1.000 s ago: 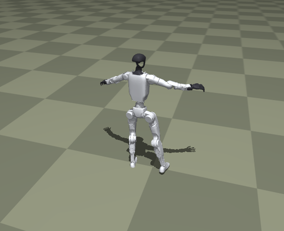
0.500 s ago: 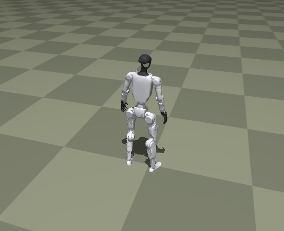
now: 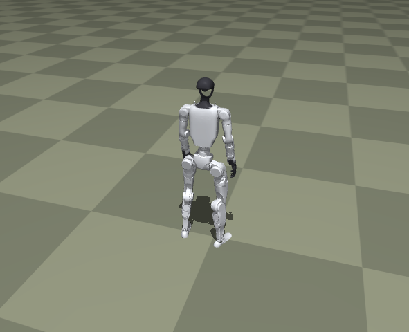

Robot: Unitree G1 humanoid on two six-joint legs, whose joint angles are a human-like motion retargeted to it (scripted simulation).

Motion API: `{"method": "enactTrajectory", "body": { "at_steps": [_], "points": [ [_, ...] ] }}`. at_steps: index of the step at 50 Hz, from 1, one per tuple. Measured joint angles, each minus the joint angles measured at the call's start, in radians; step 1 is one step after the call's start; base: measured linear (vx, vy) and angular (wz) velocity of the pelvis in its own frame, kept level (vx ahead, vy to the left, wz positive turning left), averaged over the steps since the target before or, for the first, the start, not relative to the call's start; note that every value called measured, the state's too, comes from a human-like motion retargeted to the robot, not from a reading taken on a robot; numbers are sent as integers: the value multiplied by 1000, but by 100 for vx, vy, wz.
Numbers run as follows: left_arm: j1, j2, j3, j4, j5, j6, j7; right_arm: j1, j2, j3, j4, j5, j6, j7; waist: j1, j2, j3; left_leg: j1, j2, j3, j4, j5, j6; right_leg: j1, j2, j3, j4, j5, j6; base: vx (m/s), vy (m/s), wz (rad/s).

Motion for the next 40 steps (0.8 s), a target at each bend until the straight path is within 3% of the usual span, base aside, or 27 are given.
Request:
{"method": "enactTrajectory", "body": {
  "at_steps": [9,16,21,25,33,40],
  "points": [
    [-35,51,-42,-13,70,-14,-34,-1,20,33,-5,-55,5,-12,33,-50,6,-13,-17,-11,7,-4,-11,-4,-15,-9,-4,21,-5,0,13,2],
    [-41,122,20,-20,3,-34,-1,-32,-12,15,-70,-32,-7,-38,-6,-87,36,-9,-7,-17,-19,21,-30,-16,7,46,-12,69,-35,-3,14,-4],
    [-28,249,61,-22,8,-48,-37,-62,-85,-28,-119,-27,-4,17,-57,-99,58,5,34,-15,-27,26,-23,-38,31,228,-37,111,-35,-4,8,-15],
    [-25,403,77,-10,66,-61,-70,-86,-186,-90,-126,-62,11,78,-67,-93,69,13,86,3,-11,7,-6,-61,-12,284,-75,163,-15,-1,7,-36],
    [-17,754,183,21,79,-95,-26,-152,-515,-255,-61,-189,29,84,-51,-11,87,21,233,43,52,-37,4,-125,-172,260,-135,366,67,0,6,-39],
    [-32,1047,295,51,56,-108,35,-232,-845,-343,38,-260,21,68,-36,152,45,-22,469,39,89,-19,-37,-222,-229,217,-127,450,72,-2,-2,-29]
  ]
}}
